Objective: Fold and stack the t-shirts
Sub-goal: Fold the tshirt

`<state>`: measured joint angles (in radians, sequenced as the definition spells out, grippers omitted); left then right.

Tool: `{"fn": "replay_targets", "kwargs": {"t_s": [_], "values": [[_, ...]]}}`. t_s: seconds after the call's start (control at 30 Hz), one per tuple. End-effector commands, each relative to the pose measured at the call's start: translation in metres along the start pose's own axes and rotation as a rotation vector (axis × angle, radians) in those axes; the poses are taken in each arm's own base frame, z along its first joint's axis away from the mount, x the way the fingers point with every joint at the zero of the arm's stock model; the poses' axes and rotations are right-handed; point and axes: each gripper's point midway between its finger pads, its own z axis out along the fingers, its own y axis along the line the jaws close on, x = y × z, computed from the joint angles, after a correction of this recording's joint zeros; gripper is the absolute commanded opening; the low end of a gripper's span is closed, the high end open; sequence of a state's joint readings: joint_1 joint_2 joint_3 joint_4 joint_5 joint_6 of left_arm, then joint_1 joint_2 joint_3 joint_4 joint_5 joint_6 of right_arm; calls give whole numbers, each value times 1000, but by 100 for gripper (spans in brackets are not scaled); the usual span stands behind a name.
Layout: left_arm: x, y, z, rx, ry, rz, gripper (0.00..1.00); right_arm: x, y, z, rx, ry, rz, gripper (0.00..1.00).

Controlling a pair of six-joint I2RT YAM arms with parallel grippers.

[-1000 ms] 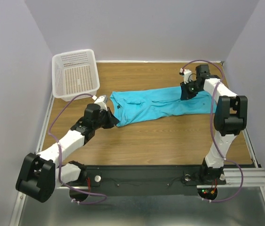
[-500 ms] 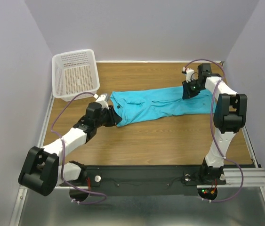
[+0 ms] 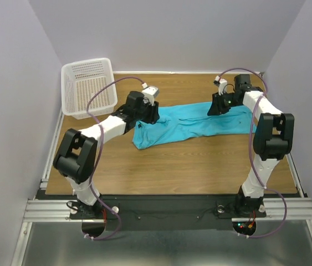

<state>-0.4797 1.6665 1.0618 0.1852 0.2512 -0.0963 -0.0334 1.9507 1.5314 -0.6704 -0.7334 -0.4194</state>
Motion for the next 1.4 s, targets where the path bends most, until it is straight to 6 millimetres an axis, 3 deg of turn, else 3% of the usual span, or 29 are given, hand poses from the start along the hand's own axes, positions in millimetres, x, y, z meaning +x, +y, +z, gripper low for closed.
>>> {"fn": "replay_targets", "kwargs": {"t_s": [0.0, 0.03, 0.07, 0.1, 0.17, 0.23, 0.27, 0.47, 0.6, 0.63, 0.67, 0.73, 0.87, 0.97, 1.13, 1.37], "values": [[12, -16, 19, 34, 96, 305, 51, -14, 13, -11, -27, -52, -40, 33], [17, -18, 22, 47, 125, 328, 51, -14, 13, -12, -24, -52, -41, 33], [6, -22, 26, 63, 113, 366, 51, -13, 13, -12, -21, -50, -41, 33], [14, -22, 34, 77, 143, 376, 51, -13, 13, -13, -16, -50, -42, 33], [6, -21, 40, 80, 153, 396, 51, -14, 13, -14, -13, -51, -44, 33], [15, -17, 49, 76, 209, 397, 51, -12, 14, -13, -18, -49, -39, 33], [3, -18, 53, 71, 190, 401, 51, -12, 14, -13, -21, -50, -38, 33], [-9, -10, 61, 17, 185, 353, 51, -22, 29, -1, -107, -65, 0, 33], [-21, 1, 38, -44, 110, 235, 51, -25, 52, 42, -148, 9, 18, 35], [-41, -1, 23, -56, 37, 209, 51, -42, 59, 51, -141, 0, -7, 41], [-26, 5, 16, -63, 47, 128, 51, -52, 60, 57, -136, -4, 0, 43], [-25, 4, -6, -39, -16, 49, 52, -69, 62, 81, -125, 0, 27, 46], [-16, -7, -35, 78, -97, -166, 53, -78, 67, 122, -85, 30, 38, 47], [-7, -16, -46, 129, -116, -198, 53, -72, 76, 144, -79, 61, 31, 47], [2, -31, -63, 194, -121, -214, 52, -70, 81, 162, -32, 82, 8, 47], [35, -29, -75, 183, -85, -245, 51, -75, 77, 169, -2, 75, 5, 45]]}}
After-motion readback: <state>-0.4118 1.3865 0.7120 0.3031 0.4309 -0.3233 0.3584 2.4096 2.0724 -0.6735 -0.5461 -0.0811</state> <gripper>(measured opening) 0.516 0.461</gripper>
